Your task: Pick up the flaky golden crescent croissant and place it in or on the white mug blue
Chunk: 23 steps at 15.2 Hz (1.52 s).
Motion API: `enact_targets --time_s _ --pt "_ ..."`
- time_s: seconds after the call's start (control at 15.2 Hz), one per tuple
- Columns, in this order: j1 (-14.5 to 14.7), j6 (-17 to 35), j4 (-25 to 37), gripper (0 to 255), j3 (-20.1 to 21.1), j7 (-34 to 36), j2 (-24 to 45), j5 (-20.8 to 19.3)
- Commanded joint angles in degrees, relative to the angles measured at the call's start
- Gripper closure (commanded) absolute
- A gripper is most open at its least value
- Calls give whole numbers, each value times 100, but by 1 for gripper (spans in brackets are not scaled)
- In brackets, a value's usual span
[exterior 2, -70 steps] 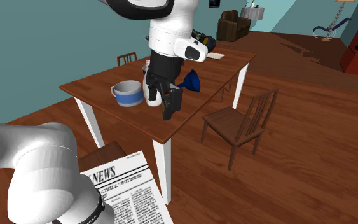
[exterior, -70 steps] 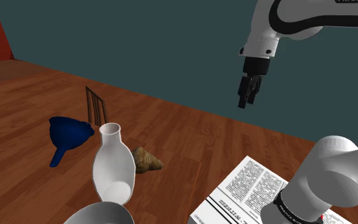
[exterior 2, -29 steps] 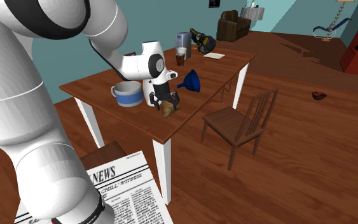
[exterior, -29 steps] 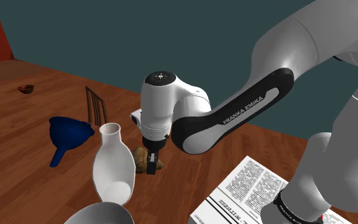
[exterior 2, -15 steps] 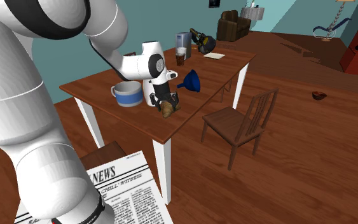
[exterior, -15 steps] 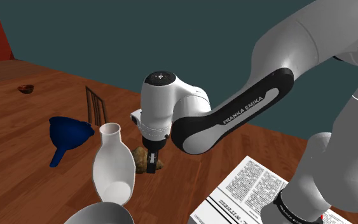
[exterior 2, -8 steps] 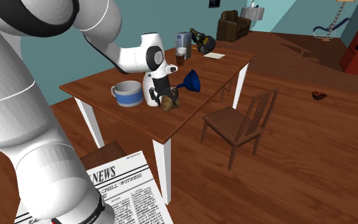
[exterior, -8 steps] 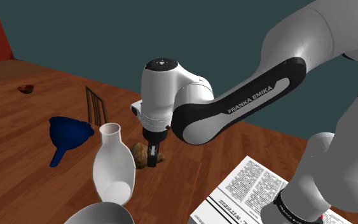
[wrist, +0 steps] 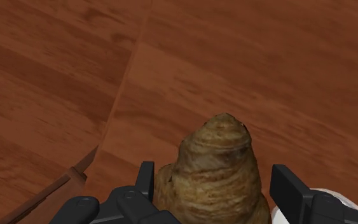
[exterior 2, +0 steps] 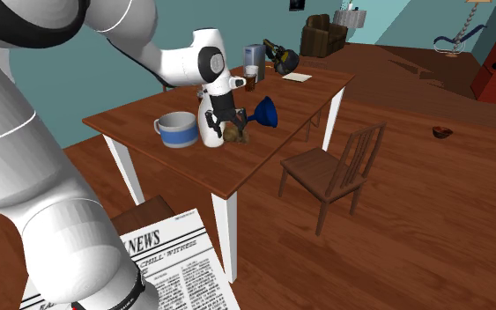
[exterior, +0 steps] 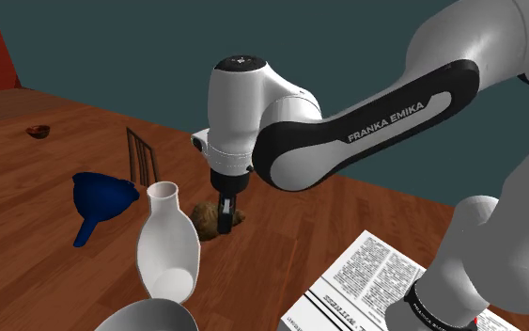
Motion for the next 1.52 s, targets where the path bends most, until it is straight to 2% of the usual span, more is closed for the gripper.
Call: enact_targets --time_s 0.0,1.12,1.45 --pt "-1 -143 64 255 -12 -66 -90 59" --pt "14 -1376 929 255 -72 -390 -512 321" --pt "312 -1528 1010 255 347 300 -498 355"
